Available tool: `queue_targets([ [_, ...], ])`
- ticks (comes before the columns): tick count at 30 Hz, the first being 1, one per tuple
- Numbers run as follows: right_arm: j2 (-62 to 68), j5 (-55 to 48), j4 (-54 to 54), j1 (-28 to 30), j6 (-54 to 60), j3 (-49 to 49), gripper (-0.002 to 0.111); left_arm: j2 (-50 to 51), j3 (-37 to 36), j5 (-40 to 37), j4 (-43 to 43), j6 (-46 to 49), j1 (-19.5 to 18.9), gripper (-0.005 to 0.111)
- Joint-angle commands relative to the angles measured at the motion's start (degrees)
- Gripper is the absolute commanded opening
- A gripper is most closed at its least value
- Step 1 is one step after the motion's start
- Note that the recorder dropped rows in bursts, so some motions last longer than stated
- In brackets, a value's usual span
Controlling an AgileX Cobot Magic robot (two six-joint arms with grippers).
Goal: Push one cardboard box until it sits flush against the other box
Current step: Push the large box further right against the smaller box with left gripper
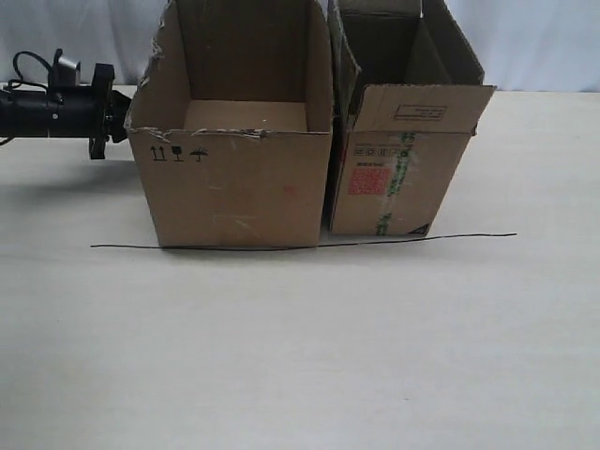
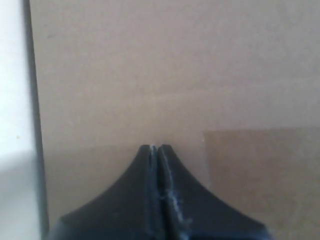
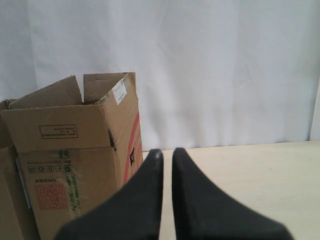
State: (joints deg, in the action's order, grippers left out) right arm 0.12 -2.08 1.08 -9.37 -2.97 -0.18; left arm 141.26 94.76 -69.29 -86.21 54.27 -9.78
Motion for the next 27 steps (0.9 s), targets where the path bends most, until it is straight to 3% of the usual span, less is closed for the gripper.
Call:
queue_targets([
  [1,-0.12,0.49,-0.44,-0.1,0.09,0.18,0.005,0.04,0.28,-0.67,-1.66,0.04,0.49,0.0],
  [5,-0.12,0.49,-0.44,-0.1,0.09,0.18,0.005,0.04,0.28,-0.67,0.42,-2.27,0.04,0.0],
  [13,-0.12,0.49,-0.44,-0.1,0.09,0.18,0.005,-0.91,-1.44,-0.67,12.43,-8.22,-3.88,0.0],
  [20,-0.12,0.49,-0.44,-0.1,0.09,0.18,0.005,-5.89,-9.99,-0.67,12.63,-4.51,-7.17,0.0],
  [27,-0.12,0.49,-0.44,-0.1,0.09,0.18,0.005,-6.96,-18.47,-0.67,5.48,2.91,-5.75,0.0],
])
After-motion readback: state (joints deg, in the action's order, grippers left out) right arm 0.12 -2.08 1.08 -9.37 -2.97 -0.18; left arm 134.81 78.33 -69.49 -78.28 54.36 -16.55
